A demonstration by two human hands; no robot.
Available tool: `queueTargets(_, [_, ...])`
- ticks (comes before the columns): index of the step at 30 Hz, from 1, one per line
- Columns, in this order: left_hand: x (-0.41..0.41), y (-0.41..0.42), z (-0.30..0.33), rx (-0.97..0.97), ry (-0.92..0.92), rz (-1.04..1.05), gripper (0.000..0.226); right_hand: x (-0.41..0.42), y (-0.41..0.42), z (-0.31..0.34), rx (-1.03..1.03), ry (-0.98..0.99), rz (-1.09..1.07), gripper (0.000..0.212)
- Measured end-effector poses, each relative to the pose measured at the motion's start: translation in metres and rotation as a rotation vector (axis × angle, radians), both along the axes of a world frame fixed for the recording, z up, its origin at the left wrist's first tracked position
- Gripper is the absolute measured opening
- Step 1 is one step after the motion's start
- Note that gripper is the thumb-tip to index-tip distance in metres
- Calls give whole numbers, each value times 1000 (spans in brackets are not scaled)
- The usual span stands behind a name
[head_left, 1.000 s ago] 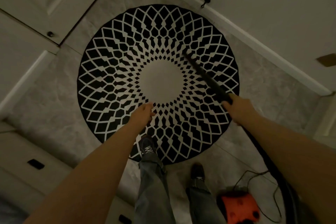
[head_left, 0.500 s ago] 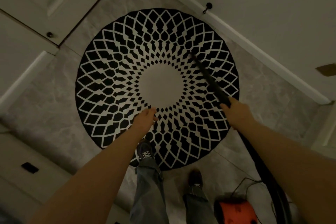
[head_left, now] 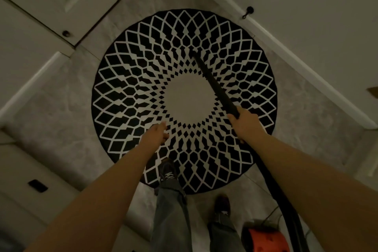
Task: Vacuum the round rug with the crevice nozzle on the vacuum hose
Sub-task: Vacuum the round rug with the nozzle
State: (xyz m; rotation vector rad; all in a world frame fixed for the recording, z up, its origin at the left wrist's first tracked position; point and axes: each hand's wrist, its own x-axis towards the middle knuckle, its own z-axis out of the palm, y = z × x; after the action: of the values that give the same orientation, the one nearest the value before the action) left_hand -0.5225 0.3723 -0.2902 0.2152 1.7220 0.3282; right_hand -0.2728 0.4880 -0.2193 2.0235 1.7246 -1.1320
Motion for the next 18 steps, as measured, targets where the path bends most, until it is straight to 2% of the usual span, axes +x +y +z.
queueTargets(4, [-26, -4, 0, 18, 36, 65, 50, 27, 12, 6, 16, -83, -56, 46])
queueTargets(8, [-41, -17, -1, 20, 41, 37, 53, 39, 17, 12, 40, -159, -142, 39])
queueTargets(11, [-44, -26, -5, 19, 117, -90, 45, 18, 2, 12, 27, -88, -91, 40])
queueTargets(14, [-31, -28, -4, 14, 121, 31, 47, -14, -14, -1, 1, 13, 39, 41])
queueTargets(16, [-18, -26, 0, 18, 81, 136, 49, -27, -18, -10, 4, 1, 67, 48])
queueTargets(18, [-5, -23, 6, 65, 40, 64, 48, -25, -15, -9, 10, -8, 49, 50])
